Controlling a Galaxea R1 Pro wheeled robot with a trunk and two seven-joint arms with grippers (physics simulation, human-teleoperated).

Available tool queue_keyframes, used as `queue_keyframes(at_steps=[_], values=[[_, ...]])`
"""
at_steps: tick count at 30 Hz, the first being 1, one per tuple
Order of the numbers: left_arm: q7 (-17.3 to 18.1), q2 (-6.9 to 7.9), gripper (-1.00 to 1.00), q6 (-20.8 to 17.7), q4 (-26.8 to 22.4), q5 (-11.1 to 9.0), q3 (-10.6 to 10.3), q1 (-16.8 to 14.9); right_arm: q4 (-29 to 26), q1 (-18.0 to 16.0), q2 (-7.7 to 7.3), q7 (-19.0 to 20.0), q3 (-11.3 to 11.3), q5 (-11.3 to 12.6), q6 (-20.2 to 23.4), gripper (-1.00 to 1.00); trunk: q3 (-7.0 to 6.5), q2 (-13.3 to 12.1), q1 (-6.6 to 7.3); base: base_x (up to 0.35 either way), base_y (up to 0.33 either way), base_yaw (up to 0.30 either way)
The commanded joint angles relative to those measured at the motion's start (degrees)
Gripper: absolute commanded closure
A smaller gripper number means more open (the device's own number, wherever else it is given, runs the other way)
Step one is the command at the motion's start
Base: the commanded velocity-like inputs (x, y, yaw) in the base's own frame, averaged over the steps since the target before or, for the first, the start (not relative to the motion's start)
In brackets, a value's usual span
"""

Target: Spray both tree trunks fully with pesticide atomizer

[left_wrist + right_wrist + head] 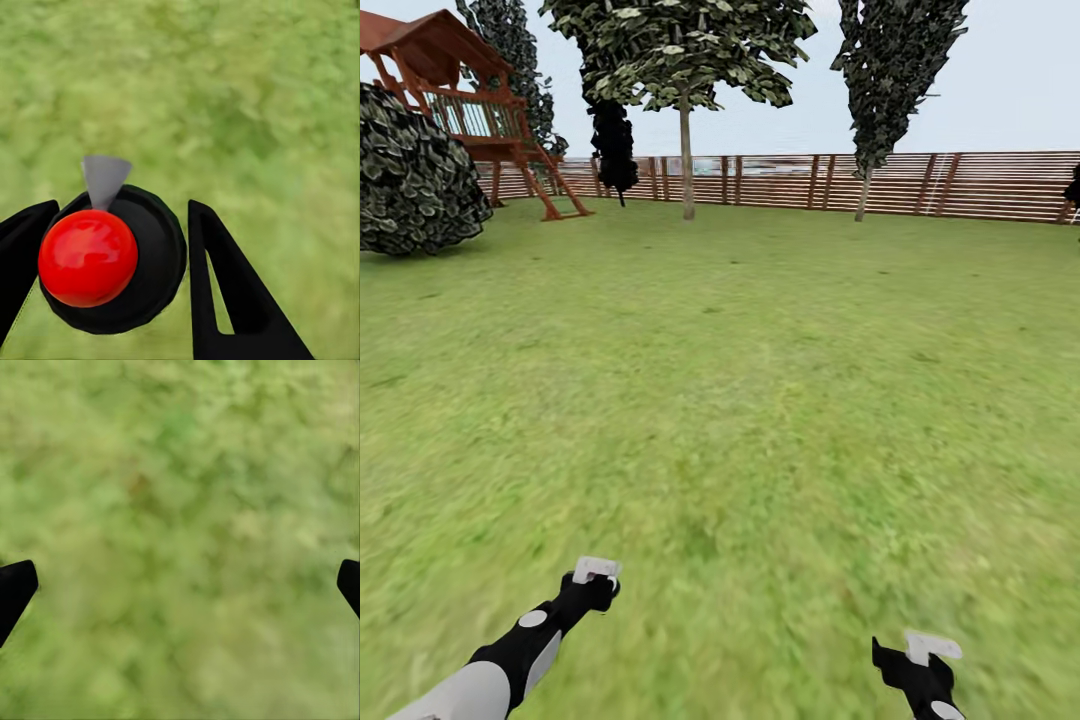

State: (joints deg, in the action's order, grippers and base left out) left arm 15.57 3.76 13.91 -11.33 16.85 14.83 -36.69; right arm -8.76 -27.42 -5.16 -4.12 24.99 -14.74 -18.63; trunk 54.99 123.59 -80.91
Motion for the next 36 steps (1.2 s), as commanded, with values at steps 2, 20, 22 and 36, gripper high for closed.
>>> queue_keyframes(at_steps=[2,20,22,36], values=[[-0.1,0.01,1.0,0.0,0.0,-0.1,0.0,0.0,0.0,0.0,0.53,0.1,0.0,-0.1,0.0,-1.0,0.0,0.0,0.0,0.339,0.0,0.002],[-1.2,0.07,1.0,0.0,0.0,-1.1,0.1,0.0,0.1,0.0,0.76,0.1,0.0,-0.2,0.0,-1.0,0.85,0.0,0.0,0.339,0.0,0.23],[-1.2,0.05,1.0,0.0,0.0,-1.1,0.1,0.0,0.1,0.0,0.76,0.1,0.0,-0.2,-0.1,-1.0,0.95,0.0,0.0,0.339,0.0,0.235],[-1.1,0.11,1.0,0.2,0.0,-4.8,-0.1,0.0,0.0,0.0,0.54,-0.1,-0.1,-0.2,0.0,-1.0,1.31,0.0,0.0,0.339,0.0,0.123]])
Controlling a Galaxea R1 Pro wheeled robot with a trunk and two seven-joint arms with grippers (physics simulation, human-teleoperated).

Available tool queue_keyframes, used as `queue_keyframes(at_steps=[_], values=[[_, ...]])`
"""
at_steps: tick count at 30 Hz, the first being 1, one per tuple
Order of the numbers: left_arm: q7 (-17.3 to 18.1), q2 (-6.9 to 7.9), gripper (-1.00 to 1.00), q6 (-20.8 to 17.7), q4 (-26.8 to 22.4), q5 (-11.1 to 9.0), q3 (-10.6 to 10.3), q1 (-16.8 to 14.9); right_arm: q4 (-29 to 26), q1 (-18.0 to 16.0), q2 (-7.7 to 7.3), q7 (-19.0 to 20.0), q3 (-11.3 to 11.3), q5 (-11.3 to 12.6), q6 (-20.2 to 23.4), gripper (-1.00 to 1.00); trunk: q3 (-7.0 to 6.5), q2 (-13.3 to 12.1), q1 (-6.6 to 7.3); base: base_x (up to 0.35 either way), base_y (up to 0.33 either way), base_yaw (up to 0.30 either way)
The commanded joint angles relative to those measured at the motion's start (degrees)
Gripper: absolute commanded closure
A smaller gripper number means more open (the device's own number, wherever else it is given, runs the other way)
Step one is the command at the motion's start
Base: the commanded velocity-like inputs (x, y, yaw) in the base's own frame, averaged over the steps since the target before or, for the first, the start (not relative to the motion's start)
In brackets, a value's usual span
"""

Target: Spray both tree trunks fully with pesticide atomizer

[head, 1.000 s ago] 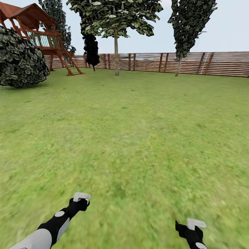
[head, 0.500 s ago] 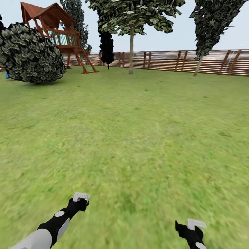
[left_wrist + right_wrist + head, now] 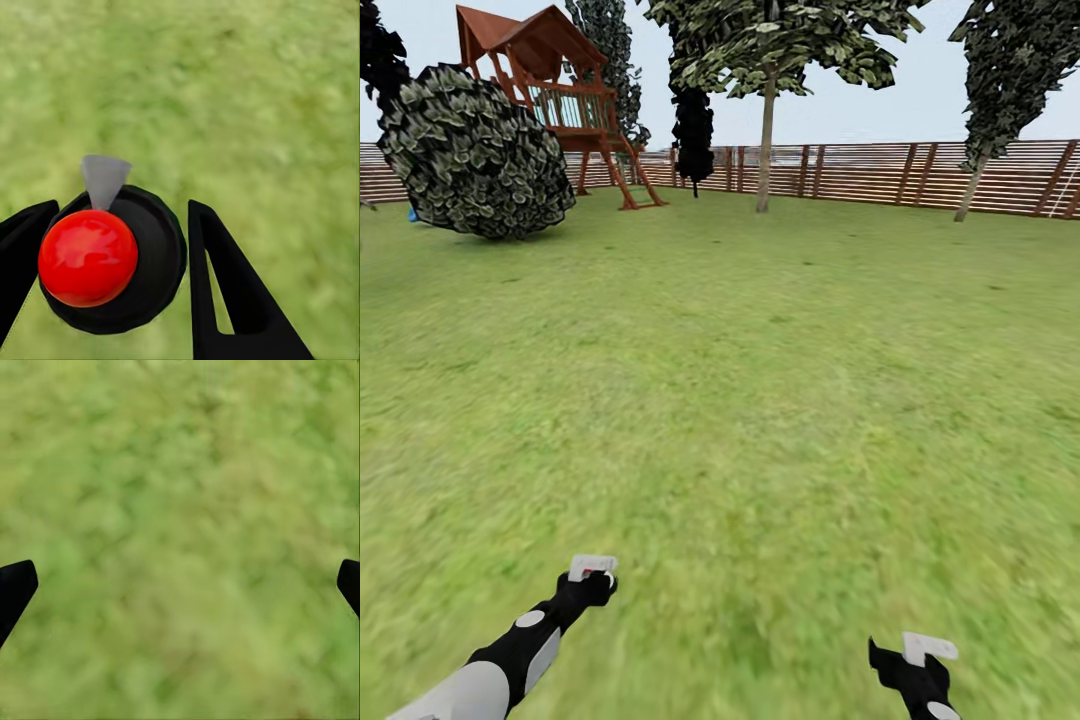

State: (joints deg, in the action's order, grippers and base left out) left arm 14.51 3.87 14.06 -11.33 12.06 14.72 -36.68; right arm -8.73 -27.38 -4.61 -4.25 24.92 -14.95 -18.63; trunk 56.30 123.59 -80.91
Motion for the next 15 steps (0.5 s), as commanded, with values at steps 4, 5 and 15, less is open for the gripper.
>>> queue_keyframes(at_steps=[4,5,15], values=[[0.0,0.0,1.0,0.0,0.0,0.0,0.0,0.0,-0.1,1.0,-0.13,-0.1,0.0,-0.1,0.0,-1.0,0.0,0.0,0.0,0.339,0.0,0.0],[0.0,0.0,1.0,0.0,0.0,0.0,0.0,0.0,-0.1,1.1,-0.13,-0.1,0.0,0.0,-0.1,-1.0,0.0,0.0,0.0,0.339,0.0,0.0],[0.0,0.0,1.0,0.0,0.0,0.0,0.0,-0.1,-0.1,1.2,0.21,0.1,0.0,0.1,-0.2,-1.0,-0.05,0.0,0.0,0.339,0.0,-0.108]])
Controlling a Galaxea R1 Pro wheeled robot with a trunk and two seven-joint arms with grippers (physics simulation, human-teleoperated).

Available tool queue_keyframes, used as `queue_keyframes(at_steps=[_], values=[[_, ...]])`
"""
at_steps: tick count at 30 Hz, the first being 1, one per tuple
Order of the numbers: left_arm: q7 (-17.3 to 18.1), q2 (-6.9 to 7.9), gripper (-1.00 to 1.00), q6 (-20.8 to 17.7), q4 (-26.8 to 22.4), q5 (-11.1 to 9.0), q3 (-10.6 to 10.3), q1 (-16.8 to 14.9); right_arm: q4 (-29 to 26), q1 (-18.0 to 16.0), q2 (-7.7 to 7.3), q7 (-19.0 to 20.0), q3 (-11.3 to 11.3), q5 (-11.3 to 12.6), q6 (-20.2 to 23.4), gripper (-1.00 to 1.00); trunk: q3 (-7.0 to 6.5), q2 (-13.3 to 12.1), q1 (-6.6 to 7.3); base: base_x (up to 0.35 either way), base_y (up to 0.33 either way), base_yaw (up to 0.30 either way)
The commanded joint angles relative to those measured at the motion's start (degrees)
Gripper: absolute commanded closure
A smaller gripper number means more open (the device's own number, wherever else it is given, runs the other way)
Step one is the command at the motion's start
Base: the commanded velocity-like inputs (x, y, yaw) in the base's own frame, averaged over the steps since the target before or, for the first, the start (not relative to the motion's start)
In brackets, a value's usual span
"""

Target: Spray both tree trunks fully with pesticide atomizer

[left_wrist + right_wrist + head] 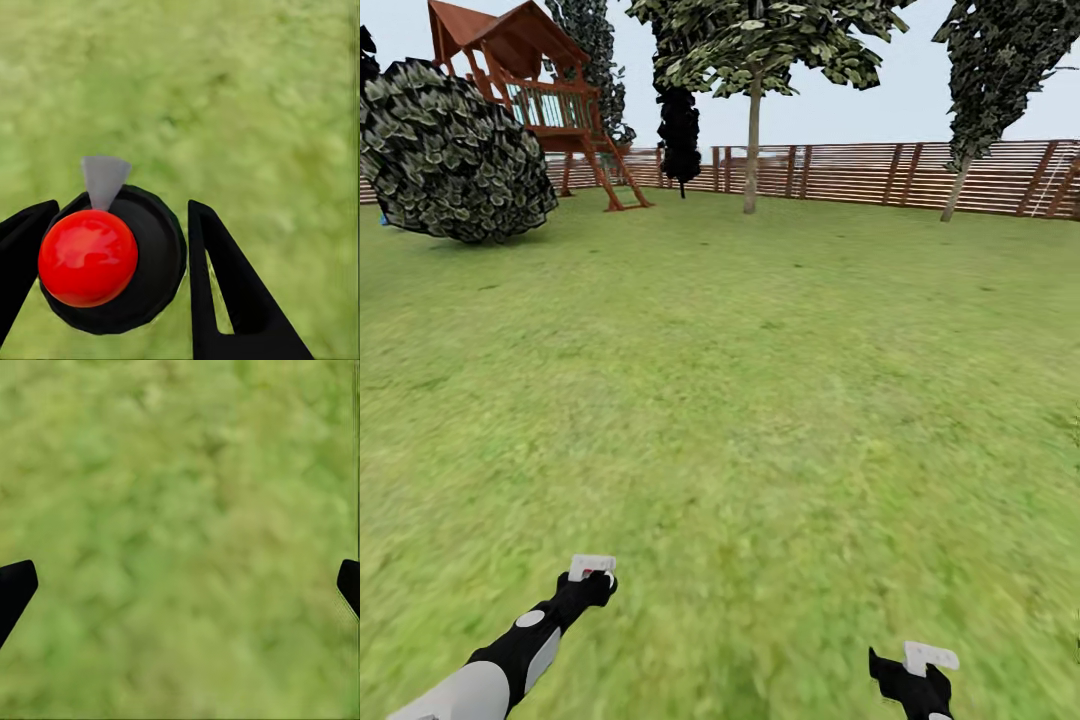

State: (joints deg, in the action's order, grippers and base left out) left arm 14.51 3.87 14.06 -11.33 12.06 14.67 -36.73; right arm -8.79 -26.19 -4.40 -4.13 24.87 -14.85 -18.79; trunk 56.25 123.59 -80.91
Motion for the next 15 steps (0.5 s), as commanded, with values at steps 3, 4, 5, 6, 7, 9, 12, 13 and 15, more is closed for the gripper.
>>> queue_keyframes(at_steps=[3,4,5,6,7,9,12,13,15], values=[[0.0,0.0,1.0,0.0,0.0,0.0,0.0,0.0,0.0,0.0,0.0,0.0,0.0,0.0,0.0,-1.0,-0.01,0.0,0.0,0.339,0.0,-0.258],[0.0,0.0,1.0,0.0,0.0,0.0,0.1,0.0,0.0,0.0,0.0,0.0,0.0,0.0,0.0,-1.0,-0.04,0.0,0.0,0.339,0.0,-0.259],[0.0,0.0,1.0,0.0,0.0,0.0,0.1,0.0,0.0,0.0,0.0,0.0,0.0,0.0,0.0,-1.0,-0.09,0.0,0.0,0.339,0.0,-0.247],[0.0,0.0,1.0,0.0,0.0,0.0,0.1,0.0,0.0,0.0,0.0,0.0,0.0,0.0,-0.1,-1.0,-0.14,0.0,0.0,0.339,0.0,-0.231],[0.0,0.0,1.0,0.0,0.0,0.0,0.1,0.0,0.0,0.1,0.0,0.0,0.0,0.0,-0.1,-1.0,-0.21,0.0,0.0,0.339,0.0,-0.203],[0.0,0.0,1.0,0.0,0.0,0.0,0.1,0.0,0.0,0.2,0.0,0.0,0.0,0.0,-0.2,-1.0,-0.35,0.0,0.0,0.339,0.0,-0.165],[0.0,0.0,1.0,0.0,0.0,0.0,0.1,0.0,0.0,0.3,0.0,0.0,0.0,0.0,-0.2,-1.0,-0.59,0.0,0.0,0.339,0.0,-0.132],[0.0,0.0,1.0,0.0,0.0,0.0,0.1,0.0,0.0,0.3,0.0,0.0,0.0,0.0,-0.2,-1.0,-0.67,0.0,0.0,0.339,0.0,-0.124],[0.0,0.0,1.0,0.0,0.0,0.0,0.1,0.0,0.1,0.3,0.0,0.0,0.0,0.0,-0.2,-1.0,-0.83,0.0,0.0,0.339,0.0,-0.122]])
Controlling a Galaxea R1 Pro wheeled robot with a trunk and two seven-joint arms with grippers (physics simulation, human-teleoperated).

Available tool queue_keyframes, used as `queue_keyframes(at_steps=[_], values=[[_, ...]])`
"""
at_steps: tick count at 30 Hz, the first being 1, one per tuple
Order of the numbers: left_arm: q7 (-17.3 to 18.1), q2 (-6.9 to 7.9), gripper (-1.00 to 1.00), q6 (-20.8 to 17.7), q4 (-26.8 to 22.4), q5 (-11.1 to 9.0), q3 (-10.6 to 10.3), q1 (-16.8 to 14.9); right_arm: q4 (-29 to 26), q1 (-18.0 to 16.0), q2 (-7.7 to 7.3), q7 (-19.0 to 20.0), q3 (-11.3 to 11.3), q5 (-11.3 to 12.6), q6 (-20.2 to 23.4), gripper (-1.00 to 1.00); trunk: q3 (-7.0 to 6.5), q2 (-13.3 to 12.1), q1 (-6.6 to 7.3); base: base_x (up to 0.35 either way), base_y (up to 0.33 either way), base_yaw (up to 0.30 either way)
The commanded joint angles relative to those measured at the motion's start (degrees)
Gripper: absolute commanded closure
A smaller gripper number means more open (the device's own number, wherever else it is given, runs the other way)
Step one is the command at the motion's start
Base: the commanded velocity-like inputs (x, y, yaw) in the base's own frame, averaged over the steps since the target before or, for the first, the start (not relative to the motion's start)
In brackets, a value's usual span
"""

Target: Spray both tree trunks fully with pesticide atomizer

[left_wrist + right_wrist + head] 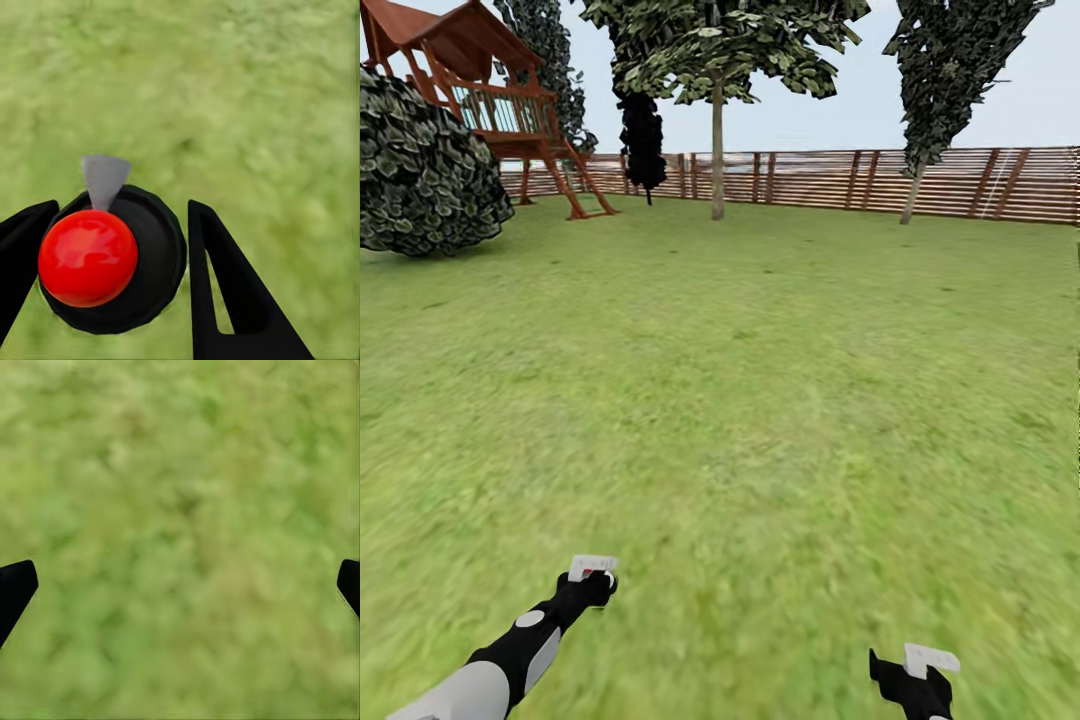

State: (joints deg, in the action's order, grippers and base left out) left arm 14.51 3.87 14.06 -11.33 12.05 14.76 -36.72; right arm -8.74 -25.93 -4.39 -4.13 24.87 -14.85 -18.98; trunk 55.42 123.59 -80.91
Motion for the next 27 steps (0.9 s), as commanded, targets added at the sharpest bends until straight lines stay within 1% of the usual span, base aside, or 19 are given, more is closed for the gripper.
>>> queue_keyframes(at_steps=[1,7,19,27], values=[[0.0,0.0,1.0,0.0,0.0,0.0,0.0,0.0,0.0,0.0,0.0,0.0,0.0,0.0,0.0,-1.0,-0.08,0.0,0.0,0.339,0.0,-0.121],[0.0,0.0,1.0,0.0,0.0,0.0,0.0,0.0,0.0,0.0,0.0,0.0,0.0,0.0,0.0,-1.0,-0.55,0.0,0.0,0.339,0.0,-0.087],[0.0,0.0,1.0,0.0,0.0,0.0,0.0,0.0,0.0,0.0,0.0,0.0,0.0,0.0,0.0,-1.0,-1.08,0.0,0.0,0.339,0.0,-0.003],[0.0,0.0,1.0,0.0,0.0,0.0,0.0,0.0,0.0,0.0,0.0,0.0,0.0,0.0,0.0,-1.0,-1.12,0.0,0.0,0.339,0.0,0.0]])
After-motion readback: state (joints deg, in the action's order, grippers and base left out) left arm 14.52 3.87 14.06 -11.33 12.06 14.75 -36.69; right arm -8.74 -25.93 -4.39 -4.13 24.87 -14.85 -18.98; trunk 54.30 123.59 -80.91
